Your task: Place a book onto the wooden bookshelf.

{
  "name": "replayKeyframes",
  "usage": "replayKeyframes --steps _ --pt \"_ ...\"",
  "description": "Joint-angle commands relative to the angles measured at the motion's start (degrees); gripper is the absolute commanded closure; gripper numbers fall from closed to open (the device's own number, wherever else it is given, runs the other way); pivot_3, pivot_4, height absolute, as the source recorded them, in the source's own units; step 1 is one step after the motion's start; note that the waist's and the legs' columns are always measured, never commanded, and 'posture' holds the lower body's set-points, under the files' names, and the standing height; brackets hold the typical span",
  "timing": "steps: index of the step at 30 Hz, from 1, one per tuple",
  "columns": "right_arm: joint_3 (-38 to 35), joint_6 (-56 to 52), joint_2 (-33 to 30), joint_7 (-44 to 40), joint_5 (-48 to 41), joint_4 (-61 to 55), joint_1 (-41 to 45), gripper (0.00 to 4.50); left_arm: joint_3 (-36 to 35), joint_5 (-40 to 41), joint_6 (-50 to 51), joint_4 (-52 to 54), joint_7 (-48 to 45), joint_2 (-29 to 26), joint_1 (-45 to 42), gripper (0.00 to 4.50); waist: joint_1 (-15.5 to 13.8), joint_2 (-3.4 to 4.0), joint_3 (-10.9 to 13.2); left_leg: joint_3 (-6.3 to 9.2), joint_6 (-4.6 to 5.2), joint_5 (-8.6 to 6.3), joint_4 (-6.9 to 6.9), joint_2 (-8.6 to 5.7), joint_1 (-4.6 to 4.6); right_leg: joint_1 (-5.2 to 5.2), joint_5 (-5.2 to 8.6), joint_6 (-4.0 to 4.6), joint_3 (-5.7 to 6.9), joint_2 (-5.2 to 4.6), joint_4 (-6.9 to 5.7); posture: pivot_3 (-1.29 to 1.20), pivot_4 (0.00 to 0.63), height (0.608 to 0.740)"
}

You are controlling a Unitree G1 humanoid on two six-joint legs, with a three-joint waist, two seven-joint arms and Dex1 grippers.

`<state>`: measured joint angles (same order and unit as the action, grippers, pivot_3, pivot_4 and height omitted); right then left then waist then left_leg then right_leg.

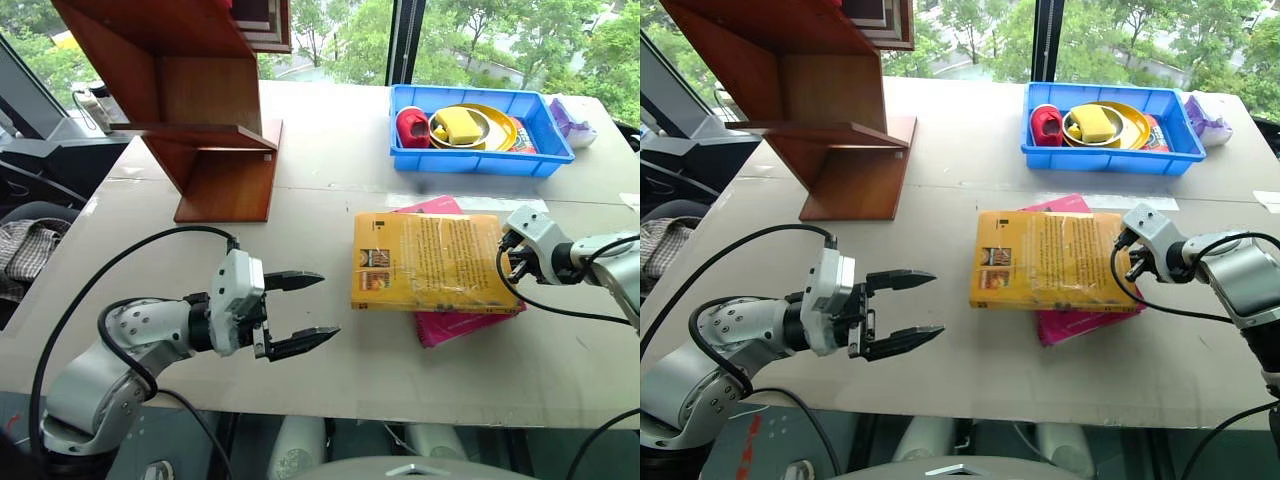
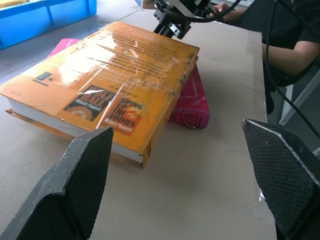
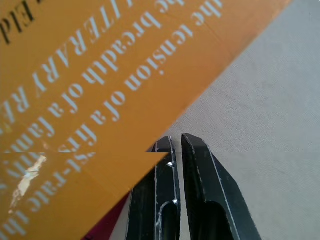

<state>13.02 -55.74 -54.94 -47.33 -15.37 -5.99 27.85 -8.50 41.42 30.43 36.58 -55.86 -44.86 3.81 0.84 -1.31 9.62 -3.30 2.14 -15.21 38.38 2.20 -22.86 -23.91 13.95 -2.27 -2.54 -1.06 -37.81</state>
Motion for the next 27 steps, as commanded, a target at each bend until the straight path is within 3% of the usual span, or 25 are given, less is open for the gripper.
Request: replayKeyframes --steps 1,11,18,21,23,26,27 --pt "-1.1 -3.1 3.6 -1.0 -3.4 -4.9 -0.2 4.43 -1.6 1.9 0.5 3.2 1.6 0.0 1.4 0.26 0.2 -0.06 0.0 0.02 0.0 0.0 0.0 0.01 0.01 0.0 0.0 0.01 0.02 0.01 0.0 0.0 0.15 0.74" --pt "-1.7 -16.2 18.2 9.7 -5.8 -15.9 0.5 4.43 -7.3 5.3 1.9 3.5 5.4 1.1 8.9 0.26 1.5 -0.06 0.0 0.06 -0.01 0.0 -0.01 0.06 0.05 -0.01 -0.01 -0.01 0.03 0.03 -0.11 0.0 0.15 0.74" --pt "-1.3 -18.4 25.0 13.6 -6.6 -17.4 1.4 4.43 -15.6 14.4 6.9 1.8 10.3 2.8 14.8 0.26 1.4 -0.06 0.0 0.09 -0.01 0.0 -0.01 0.06 0.04 -0.01 0.03 0.07 0.08 -0.03 -0.11 0.0 0.15 0.74" --pt "-2.6 -12.9 23.8 13.4 -5.7 -18.6 -0.9 4.43 -19.3 19.9 10.3 0.4 13.3 3.3 17.3 0.26 1.4 -0.06 0.0 0.09 -0.01 0.0 -0.01 0.05 0.04 -0.01 0.03 0.07 0.1 -0.07 -0.1 0.0 0.15 0.74" --pt "-5.6 -3.6 21.7 12.0 -4.5 -20.0 -5.1 4.43 -21.5 24.6 12.2 -0.9 15.3 4.1 18.5 0.26 1.2 -0.06 0.0 0.11 -0.01 0.0 -0.02 0.05 0.02 -0.01 0.03 0.06 0.13 -0.08 -0.08 0.0 0.15 0.74" --pt "-16.5 10.0 19.1 2.2 -10.1 -23.0 -15.3 4.43 -24.0 32.7 15.0 -3.3 21.4 5.8 19.8 0.26 0.3 -0.06 0.0 0.23 -0.01 0.0 -0.03 -0.03 -0.06 0.01 0.02 0.01 0.23 -0.15 -0.02 0.0 0.15 0.74" --pt "-20.2 14.0 15.6 -3.1 -11.0 -24.4 -19.8 4.2 -24.0 36.4 16.0 -3.6 24.8 6.5 20.4 0.26 0.0 -0.05 0.0 0.23 -0.01 0.0 -0.03 -0.04 -0.07 0.01 0.0 -0.03 0.23 -0.16 0.0 0.0 0.15 0.74"
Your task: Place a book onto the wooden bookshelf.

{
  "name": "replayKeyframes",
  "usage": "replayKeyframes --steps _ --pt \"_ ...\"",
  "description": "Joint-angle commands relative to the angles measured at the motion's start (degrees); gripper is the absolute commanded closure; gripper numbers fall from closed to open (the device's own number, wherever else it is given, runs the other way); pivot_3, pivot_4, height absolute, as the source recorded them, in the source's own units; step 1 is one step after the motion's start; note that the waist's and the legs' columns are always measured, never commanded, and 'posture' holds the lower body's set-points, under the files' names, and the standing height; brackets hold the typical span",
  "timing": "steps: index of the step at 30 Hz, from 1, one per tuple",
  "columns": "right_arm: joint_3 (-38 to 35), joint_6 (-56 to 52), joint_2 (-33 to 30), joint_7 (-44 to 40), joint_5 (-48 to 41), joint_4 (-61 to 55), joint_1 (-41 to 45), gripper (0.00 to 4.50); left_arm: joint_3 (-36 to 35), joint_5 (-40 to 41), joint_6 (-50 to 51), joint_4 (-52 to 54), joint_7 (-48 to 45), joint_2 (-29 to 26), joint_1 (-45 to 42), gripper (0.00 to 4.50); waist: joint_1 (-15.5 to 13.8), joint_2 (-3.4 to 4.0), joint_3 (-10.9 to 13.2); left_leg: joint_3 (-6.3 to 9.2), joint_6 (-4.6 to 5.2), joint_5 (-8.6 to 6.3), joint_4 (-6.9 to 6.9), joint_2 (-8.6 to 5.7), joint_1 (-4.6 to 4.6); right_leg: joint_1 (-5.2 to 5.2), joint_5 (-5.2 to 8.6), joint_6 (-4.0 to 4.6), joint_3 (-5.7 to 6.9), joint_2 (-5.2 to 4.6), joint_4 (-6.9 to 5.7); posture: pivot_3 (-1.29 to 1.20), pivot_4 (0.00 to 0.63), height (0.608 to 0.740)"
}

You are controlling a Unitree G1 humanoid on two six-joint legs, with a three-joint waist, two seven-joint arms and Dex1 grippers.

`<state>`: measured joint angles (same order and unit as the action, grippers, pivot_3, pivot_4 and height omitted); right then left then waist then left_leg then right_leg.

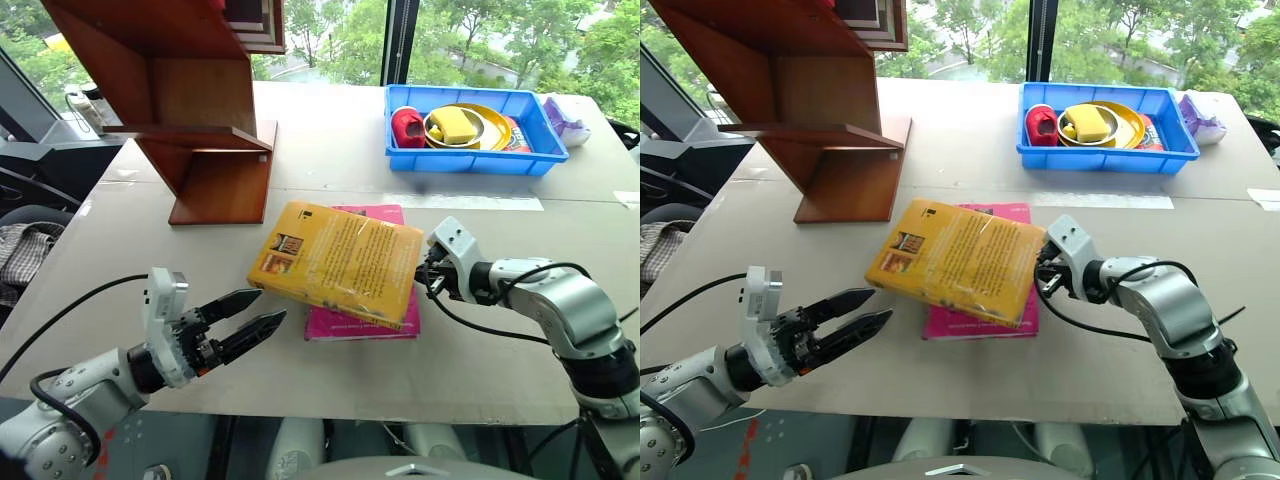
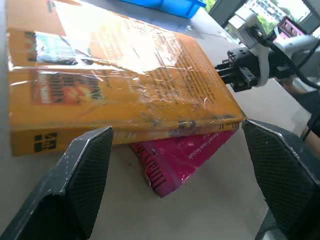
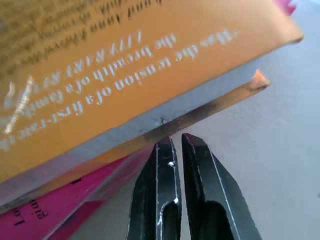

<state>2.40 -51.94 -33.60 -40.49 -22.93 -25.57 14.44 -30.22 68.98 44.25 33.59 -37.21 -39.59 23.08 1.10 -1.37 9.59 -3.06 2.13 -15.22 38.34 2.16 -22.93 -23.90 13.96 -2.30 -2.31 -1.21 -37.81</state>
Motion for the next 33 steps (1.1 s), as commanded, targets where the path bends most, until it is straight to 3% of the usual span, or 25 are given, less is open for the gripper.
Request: replayKeyframes --steps 1,3,9,13,17,25,33 --pt "-11.5 12.7 -8.2 -13.0 -3.8 -5.7 -9.3 3.9 -2.3 11.3 3.0 -0.9 8.3 1.4 1.4 0.26 -0.5 0.02 0.0 -0.01 0.0 0.0 0.0 0.0 0.0 0.01 0.0 -0.01 0.0 -0.02 0.01 0.0 0.15 0.74" --pt "-17.0 17.2 -11.3 -18.4 -6.4 -7.1 -14.7 3.19 -1.2 16.9 3.8 -1.3 13.4 2.2 1.5 0.26 -0.4 -0.03 0.0 0.01 0.01 -0.01 0.01 -0.05 0.03 0.09 0.05 0.0 0.01 -0.33 0.04 0.0 0.15 0.74" --pt "-27.3 16.4 -14.6 -24.7 -19.8 -8.9 -17.3 0.14 3.9 29.7 3.9 -5.9 25.7 3.4 -2.5 0.26 -0.1 -0.16 0.0 -0.01 0.0 0.01 0.06 0.05 0.53 0.38 0.1 0.18 -0.04 -0.25 -0.16 0.0 0.15 0.74" --pt "-29.0 13.8 -17.1 -25.3 -29.6 -8.8 -11.9 0.14 10.7 38.6 2.6 -8.1 36.8 5.8 -4.3 0.26 -0.1 -0.2 0.0 -0.1 0.0 0.02 0.07 0.05 0.56 0.4 0.05 0.26 -0.12 -0.24 -0.16 0.0 0.15 0.74" --pt "-26.6 13.1 -17.9 -22.2 -31.4 -9.5 -7.2 0.14 13.6 43.0 0.9 -10.3 42.3 7.1 -5.8 0.26 -0.4 -0.23 0.0 -0.05 0.0 0.01 0.05 0.02 0.41 0.35 0.05 0.27 -0.04 -0.33 -0.07 0.0 0.15 0.74" --pt "-23.8 13.3 -17.8 -18.6 -33.3 -10.5 -3.9 0.14 19.7 42.1 -2.8 -14.7 48.8 15.5 -13.1 0.26 -1.4 -0.23 0.0 0.14 0.0 0.02 0.08 -0.11 0.19 0.33 0.05 0.28 0.01 -0.35 0.05 0.0 0.15 0.74" --pt "-24.4 13.6 -19.6 -17.6 -33.1 -10.0 -2.9 0.14 23.1 35.3 -4.8 -17.0 48.6 24.0 -15.2 0.26 -2.1 0.0 -0.2 0.14 0.0 0.02 0.1 -0.14 0.21 0.38 0.05 0.28 0.0 -0.09 0.05 0.0 0.15 0.74"
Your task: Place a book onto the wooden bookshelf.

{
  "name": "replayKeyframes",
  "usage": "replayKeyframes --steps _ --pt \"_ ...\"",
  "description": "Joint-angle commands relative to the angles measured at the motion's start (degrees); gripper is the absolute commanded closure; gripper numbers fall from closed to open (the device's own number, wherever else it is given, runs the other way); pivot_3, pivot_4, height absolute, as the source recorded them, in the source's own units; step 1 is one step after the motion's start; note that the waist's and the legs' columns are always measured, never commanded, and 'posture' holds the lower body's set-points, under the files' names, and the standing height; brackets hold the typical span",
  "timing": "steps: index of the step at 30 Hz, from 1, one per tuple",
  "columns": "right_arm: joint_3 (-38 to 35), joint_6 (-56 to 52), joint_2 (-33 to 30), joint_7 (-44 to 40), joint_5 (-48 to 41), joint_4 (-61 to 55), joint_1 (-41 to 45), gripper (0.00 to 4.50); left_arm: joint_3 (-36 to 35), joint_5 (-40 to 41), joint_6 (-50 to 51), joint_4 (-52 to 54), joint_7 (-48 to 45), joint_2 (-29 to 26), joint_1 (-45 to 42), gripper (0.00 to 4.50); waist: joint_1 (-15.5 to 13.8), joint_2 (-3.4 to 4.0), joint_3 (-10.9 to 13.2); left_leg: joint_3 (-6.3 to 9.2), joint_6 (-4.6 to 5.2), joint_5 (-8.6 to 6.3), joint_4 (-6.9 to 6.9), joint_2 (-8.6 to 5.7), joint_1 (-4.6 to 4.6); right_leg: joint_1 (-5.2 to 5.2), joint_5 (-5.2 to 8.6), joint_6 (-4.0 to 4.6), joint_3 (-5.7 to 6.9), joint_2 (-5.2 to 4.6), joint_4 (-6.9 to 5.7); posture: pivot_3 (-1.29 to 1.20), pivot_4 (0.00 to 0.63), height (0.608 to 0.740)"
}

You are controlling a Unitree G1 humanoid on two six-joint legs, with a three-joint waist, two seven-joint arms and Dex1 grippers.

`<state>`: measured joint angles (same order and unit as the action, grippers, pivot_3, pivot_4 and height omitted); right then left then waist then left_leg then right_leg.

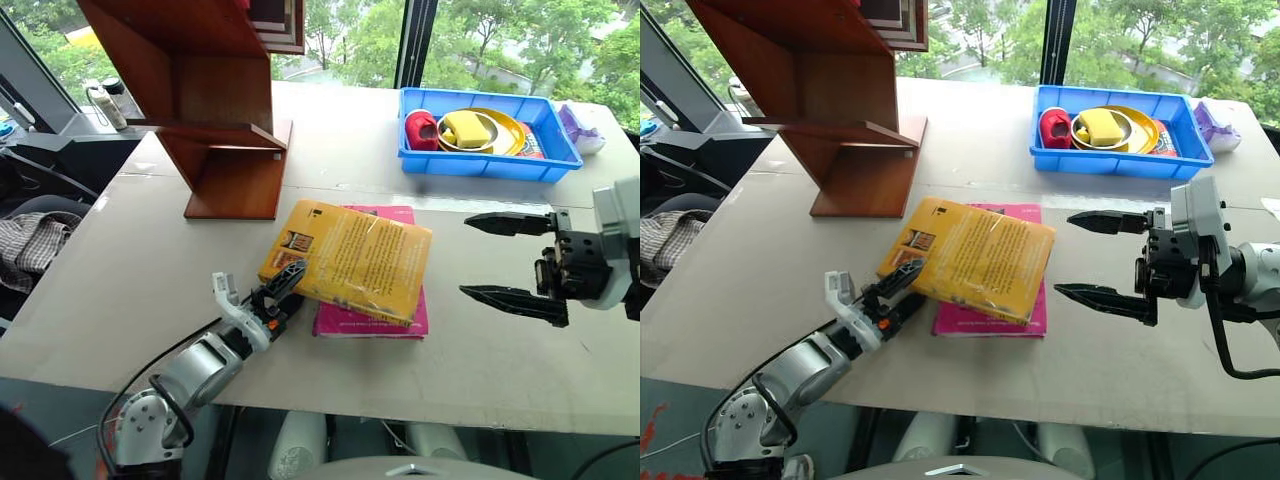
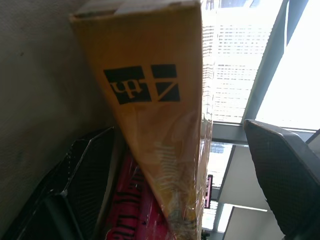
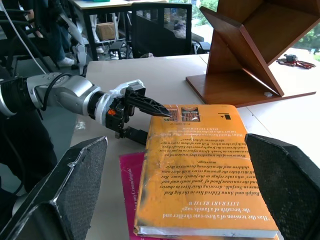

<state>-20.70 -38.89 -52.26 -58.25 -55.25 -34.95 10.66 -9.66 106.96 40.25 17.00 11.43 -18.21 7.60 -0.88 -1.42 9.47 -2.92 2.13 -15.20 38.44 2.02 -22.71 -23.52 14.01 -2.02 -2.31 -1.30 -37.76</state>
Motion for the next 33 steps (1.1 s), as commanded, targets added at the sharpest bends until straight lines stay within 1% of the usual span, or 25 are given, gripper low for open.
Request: replayKeyframes --steps 1,2,4,5,7,9,11,12,13,14,17,18,19,21,22,24,25,27,28,30,33 --pt "-1.3 0.6 -1.2 0.2 -0.8 -0.6 0.9 0.14 2.7 -3.9 -1.3 -0.5 0.1 3.8 0.3 0.26 -0.2 0.16 -0.1 0.01 0.0 0.0 0.0 -0.03 0.0 0.01 0.0 0.0 0.0 0.0 0.01 0.0 0.15 0.74" --pt "-1.3 0.6 -1.4 0.3 -0.8 -0.5 1.0 0.14 2.9 -5.4 -1.7 -0.7 0.0 4.8 0.5 0.26 -0.3 0.23 -0.1 0.03 0.01 0.0 0.01 -0.08 0.0 0.03 0.0 0.0 0.0 -0.03 0.03 0.0 0.15 0.74" --pt "-1.3 0.4 -1.7 0.6 -1.1 -0.1 1.6 0.0 3.6 -6.5 -1.0 -1.0 -1.3 6.2 0.9 0.76 -0.3 0.41 -0.3 0.05 0.02 0.01 0.03 -0.17 0.0 0.06 0.0 0.0 0.01 -0.06 0.03 0.0 0.15 0.74" --pt "-1.1 0.3 -1.8 0.8 -1.2 0.1 2.1 0.0 3.7 -6.9 -0.7 -1.1 -1.8 6.8 0.9 1.08 -0.2 0.43 -0.3 0.05 0.02 0.01 0.03 -0.2 0.0 0.06 0.0 0.0 0.0 -0.08 0.03 0.0 0.15 0.74" --pt "-0.7 0.0 -1.9 1.1 -1.4 0.2 2.8 0.0 3.3 -7.1 -0.7 -1.9 -2.5 7.8 0.4 1.99 0.0 0.48 -0.3 0.04 0.03 0.01 0.03 -0.22 0.01 0.06 0.0 0.0 0.02 -0.07 0.03 0.0 0.15 0.74" --pt "-0.5 -0.3 -2.0 1.3 -1.8 0.1 3.1 0.0 2.8 -7.9 -0.6 -3.0 -3.3 8.2 -0.4 3.02 -0.2 0.5 -0.3 0.07 0.03 0.01 0.03 -0.22 0.01 0.06 0.01 -0.01 0.03 -0.07 0.03 0.0 0.15 0.74" --pt "-0.5 0.0 -1.9 1.0 -1.6 0.1 2.6 0.0 2.3 -8.1 -0.5 -2.9 -4.2 8.5 -0.7 3.85 -0.2 0.48 -0.3 0.13 0.03 0.01 0.04 -0.23 -0.01 0.07 0.01 -0.01 0.04 -0.07 0.03 0.0 0.15 0.74" --pt "-0.3 0.0 -1.7 1.3 -1.6 0.0 2.5 0.0 1.5 -7.2 -0.4 -1.9 -4.9 8.3 -0.8 4.15 0.0 0.48 -0.3 0.13 0.03 0.01 0.04 -0.23 -0.01 0.07 0.01 -0.01 0.05 -0.06 0.03 0.0 0.15 0.74" --pt "-0.2 0.1 -1.4 1.5 -1.5 -0.1 2.3 0.0 0.6 -6.5 -0.5 -0.8 -5.6 8.0 -0.8 4.31 0.1 0.48 -0.3 0.13 0.03 0.01 0.04 -0.23 -0.01 0.07 0.01 -0.01 0.05 -0.05 0.03 0.0 0.15 0.74" --pt "-0.3 0.1 -1.1 1.8 -1.6 -0.2 2.1 0.0 -0.3 -6.2 -0.2 0.3 -6.7 7.0 -1.0 4.31 0.1 0.48 -0.3 0.13 0.03 0.01 0.04 -0.22 -0.01 0.07 0.01 -0.01 0.04 -0.05 0.03 0.0 0.15 0.74" --pt "-2.3 -0.5 -0.1 2.8 -3.6 0.0 0.5 0.0 -3.5 -7.8 2.0 5.0 -12.0 0.1 -2.7 4.31 0.2 0.35 -0.3 0.16 0.03 0.01 0.03 -0.16 -0.03 0.04 0.01 -0.01 0.05 0.03 0.02 0.0 0.15 0.74" --pt "-3.4 -0.1 0.0 2.3 -3.5 0.3 -0.6 0.0 -4.8 -7.9 3.8 7.4 -14.5 -4.1 -3.9 4.31 0.1 0.27 -0.2 0.17 0.02 0.01 0.03 -0.11 -0.04 0.02 0.01 -0.01 0.06 0.09 0.02 0.0 0.15 0.74" --pt "-3.9 0.3 0.0 2.0 -3.3 0.4 -1.4 0.0 -5.5 -7.8 5.0 8.7 -16.2 -7.1 -4.8 4.31 0.1 0.15 -0.1 0.16 0.02 0.01 0.03 -0.03 -0.07 -0.02 0.01 0.0 0.05 0.15 0.0 0.0 0.15 0.74" --pt "-4.8 0.9 0.3 1.6 -3.2 2.1 -2.4 0.0 -7.8 -11.4 8.1 12.4 -23.4 -17.2 -8.3 4.31 0.0 0.12 -0.1 0.17 0.01 0.01 0.02 0.06 -0.11 -0.05 0.01 0.01 0.1 0.21 -0.01 0.0 0.15 0.74" --pt "-5.1 1.2 0.5 1.6 -3.1 3.0 -2.5 0.0 -8.7 -13.1 8.5 13.4 -26.1 -21.0 -10.5 4.31 0.1 0.12 -0.1 0.18 0.01 0.01 0.03 0.06 -0.13 -0.05 0.01 0.01 0.18 0.22 -0.01 0.0 0.15 0.74" --pt "-5.5 1.8 1.0 2.0 -2.9 4.3 -2.2 0.0 -9.5 -15.7 8.3 13.9 -29.6 -25.6 -13.6 4.31 0.1 0.17 -0.1 0.05 0.01 0.01 0.02 0.04 -0.1 -0.05 0.01 0.01 0.14 0.2 0.07 0.0 0.15 0.74" --pt "-6.6 1.7 1.7 3.1 -4.4 5.5 -1.5 0.0 -9.4 -20.4 7.4 14.9 -32.5 -29.0 -16.2 4.31 0.2 0.23 -0.1 0.0 0.01 0.01 0.01 0.03 -0.1 -0.04 0.01 0.01 0.09 0.18 0.13 0.0 0.15 0.74" --pt "-10.5 1.9 2.3 3.3 -6.5 9.1 -1.5 0.0 -8.9 -30.1 4.6 17.0 -39.1 -36.3 -23.7 4.31 0.2 -0.04 0.1 -0.12 0.02 0.0 0.0 0.01 -0.09 -0.05 0.01 -0.01 0.0 0.15 0.17 0.0 0.15 0.74" --pt "-12.5 2.4 2.3 2.7 -6.5 11.2 -1.9 0.0 -8.6 -33.1 3.6 17.2 -41.5 -39.2 -28.0 4.31 0.1 -0.17 0.3 -0.05 0.02 0.0 -0.01 0.02 -0.13 -0.07 0.01 0.0 0.05 0.2 0.17 0.0 0.15 0.74" --pt "-14.7 3.3 1.9 1.6 -5.7 14.2 -2.1 0.0 -8.1 -35.4 2.8 15.4 -44.2 -42.3 -35.6 4.31 -0.1 -0.21 0.3 0.0 0.01 0.0 -0.03 0.03 -0.17 -0.08 0.01 0.01 0.12 0.26 0.21 0.0 0.15 0.74" --pt "-15.7 5.2 1.3 -0.4 -3.9 17.7 -1.6 0.0 -3.0 -44.3 0.0 11.9 -51.0 -46.9 -49.7 4.31 0.1 -0.2 0.3 -0.03 0.01 0.0 -0.09 0.02 -0.19 -0.07 -0.01 -0.04 0.08 0.26 0.36 0.0 0.15 0.74"
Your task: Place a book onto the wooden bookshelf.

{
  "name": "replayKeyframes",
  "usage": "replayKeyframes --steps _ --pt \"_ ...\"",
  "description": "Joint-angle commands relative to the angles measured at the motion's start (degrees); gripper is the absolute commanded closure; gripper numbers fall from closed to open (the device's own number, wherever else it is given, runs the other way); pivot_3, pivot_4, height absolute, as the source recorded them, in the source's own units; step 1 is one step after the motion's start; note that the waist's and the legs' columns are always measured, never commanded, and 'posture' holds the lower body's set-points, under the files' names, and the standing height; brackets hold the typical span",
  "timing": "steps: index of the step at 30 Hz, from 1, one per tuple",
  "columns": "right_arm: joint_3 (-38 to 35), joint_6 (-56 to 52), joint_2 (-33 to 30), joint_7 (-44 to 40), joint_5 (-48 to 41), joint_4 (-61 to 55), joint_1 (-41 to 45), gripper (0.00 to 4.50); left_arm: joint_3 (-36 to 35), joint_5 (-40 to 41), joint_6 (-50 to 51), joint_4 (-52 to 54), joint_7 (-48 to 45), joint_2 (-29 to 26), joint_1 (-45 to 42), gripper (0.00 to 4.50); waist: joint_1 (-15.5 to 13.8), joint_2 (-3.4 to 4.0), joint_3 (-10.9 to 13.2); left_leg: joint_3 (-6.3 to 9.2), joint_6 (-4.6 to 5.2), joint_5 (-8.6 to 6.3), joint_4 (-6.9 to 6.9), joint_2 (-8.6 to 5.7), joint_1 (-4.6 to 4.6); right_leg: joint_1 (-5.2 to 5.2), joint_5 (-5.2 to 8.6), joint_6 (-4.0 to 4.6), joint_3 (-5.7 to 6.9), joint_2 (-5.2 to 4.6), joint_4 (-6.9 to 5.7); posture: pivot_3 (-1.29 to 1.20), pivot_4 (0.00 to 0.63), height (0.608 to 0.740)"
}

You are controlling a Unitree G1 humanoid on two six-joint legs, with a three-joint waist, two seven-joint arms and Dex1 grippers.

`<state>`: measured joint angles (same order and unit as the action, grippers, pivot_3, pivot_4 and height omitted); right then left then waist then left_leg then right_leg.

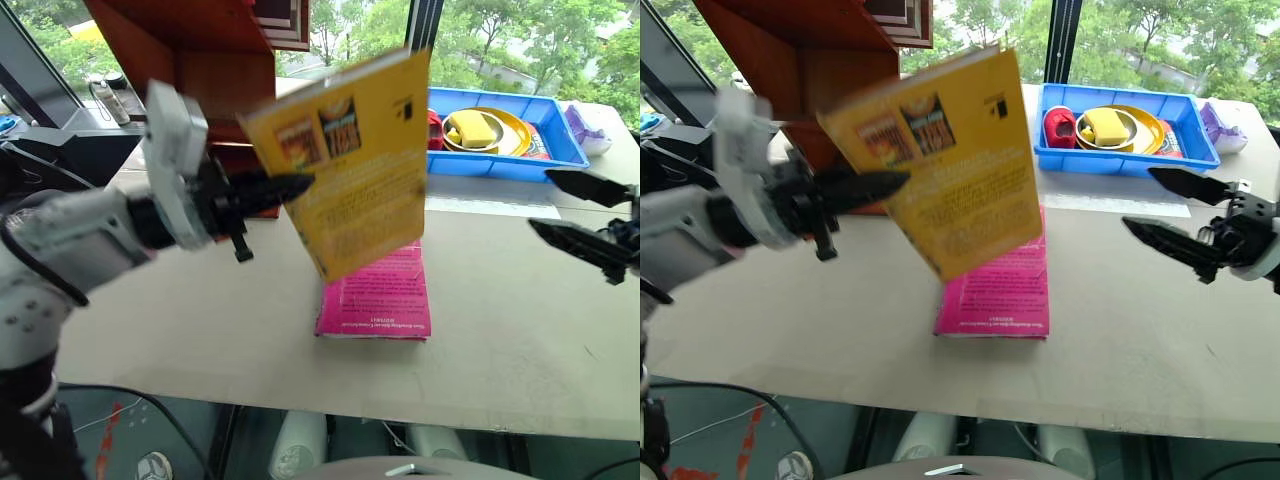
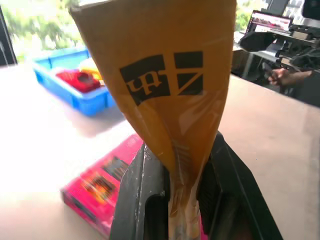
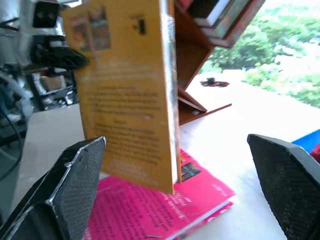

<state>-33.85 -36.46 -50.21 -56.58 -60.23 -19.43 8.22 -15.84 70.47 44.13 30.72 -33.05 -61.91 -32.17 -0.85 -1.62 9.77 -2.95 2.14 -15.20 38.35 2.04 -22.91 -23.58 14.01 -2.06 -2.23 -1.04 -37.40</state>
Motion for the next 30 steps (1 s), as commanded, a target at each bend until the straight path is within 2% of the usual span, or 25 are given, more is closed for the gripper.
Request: replayKeyframes --steps 1,5,6,9,12,16,21,24,27,30 --pt "-2.4 3.3 -0.8 -2.5 1.6 2.7 1.1 0.0 4.4 -9.9 -4.6 -3.0 -7.9 -3.6 -13.5 4.31 0.2 0.03 0.0 -0.01 0.0 0.0 -0.02 0.0 -0.01 0.0 -0.04 -0.08 -0.01 0.01 0.02 0.0 0.15 0.74" --pt "-0.2 6.4 0.1 -4.4 4.5 5.7 2.7 0.0 13.3 -29.6 -16.7 -8.3 -20.0 -7.8 -24.8 4.31 0.6 0.2 0.1 -0.11 0.0 0.0 -0.07 -0.04 0.02 -0.03 -0.1 -0.2 -0.09 0.14 0.11 0.0 0.15 0.74" --pt "0.3 7.1 0.4 -4.8 5.2 6.2 3.1 0.0 14.6 -32.3 -18.0 -9.9 -21.5 -7.9 -27.3 4.31 0.7 0.22 0.1 -0.11 0.0 0.0 -0.1 -0.03 0.03 -0.03 -0.1 -0.19 -0.09 0.17 0.11 0.0 0.15 0.74" --pt "2.0 8.8 1.7 -5.5 6.5 7.1 4.3 0.0 18.9 -40.6 -19.1 -14.6 -24.7 -8.4 -34.2 4.31 0.7 0.25 0.2 -0.29 0.0 0.0 -0.07 0.02 0.03 -0.05 -0.1 -0.19 -0.02 0.25 0.03 0.0 0.15 0.74" --pt "4.2 10.3 3.1 -5.8 8.2 8.1 5.5 0.0 23.7 -50.7 -16.6 -18.2 -28.4 -12.6 -37.6 4.31 1.1 0.28 0.2 -0.41 0.0 0.0 -0.07 0.04 0.03 -0.14 -0.09 -0.21 -0.13 0.24 -0.06 0.0 0.15 0.74" --pt "6.1 12.2 4.1 -6.9 9.9 9.8 7.0 0.0 26.8 -59.6 -19.0 -21.5 -35.0 -17.2 -37.8 4.31 1.7 0.3 0.3 -0.48 0.0 0.0 -0.07 0.06 -0.03 -0.35 -0.08 -0.24 -0.29 0.22 -0.22 0.0 0.15 0.74" --pt "7.2 13.7 4.9 -7.6 11.0 11.0 8.2 0.0 29.1 -68.2 -22.6 -26.7 -39.1 -15.8 -42.0 4.31 1.4 0.23 0.3 -0.59 0.0 0.0 0.01 0.09 -0.2 -0.51 -0.08 -0.25 -0.26 0.22 -0.3 0.0 0.15 0.74" --pt "8.4 14.8 5.6 -8.0 11.5 11.6 9.4 0.0 31.6 -74.9 -28.2 -31.6 -41.5 -14.8 -44.5 4.31 1.3 0.23 0.3 -0.58 0.0 0.0 0.04 0.08 -0.28 -0.55 -0.04 -0.31 -0.24 0.14 -0.33 0.0 0.15 0.74" --pt "9.0 15.0 6.0 -8.3 11.7 11.7 10.0 0.0 33.1 -80.1 -27.8 -33.3 -43.1 -15.1 -42.9 4.31 1.4 0.23 0.3 -0.62 0.0 0.0 0.08 0.07 -0.33 -0.62 -0.05 -0.32 -0.28 0.14 -0.38 0.0 0.15 0.74" --pt "9.7 15.4 6.1 -8.6 12.1 11.0 10.2 0.0 36.8 -89.3 -28.8 -34.6 -43.0 -14.9 -40.3 4.31 1.7 0.23 0.3 -0.62 0.0 0.0 0.09 0.1 -0.37 -0.7 -0.05 -0.32 -0.29 0.16 -0.47 0.0 0.15 0.74"
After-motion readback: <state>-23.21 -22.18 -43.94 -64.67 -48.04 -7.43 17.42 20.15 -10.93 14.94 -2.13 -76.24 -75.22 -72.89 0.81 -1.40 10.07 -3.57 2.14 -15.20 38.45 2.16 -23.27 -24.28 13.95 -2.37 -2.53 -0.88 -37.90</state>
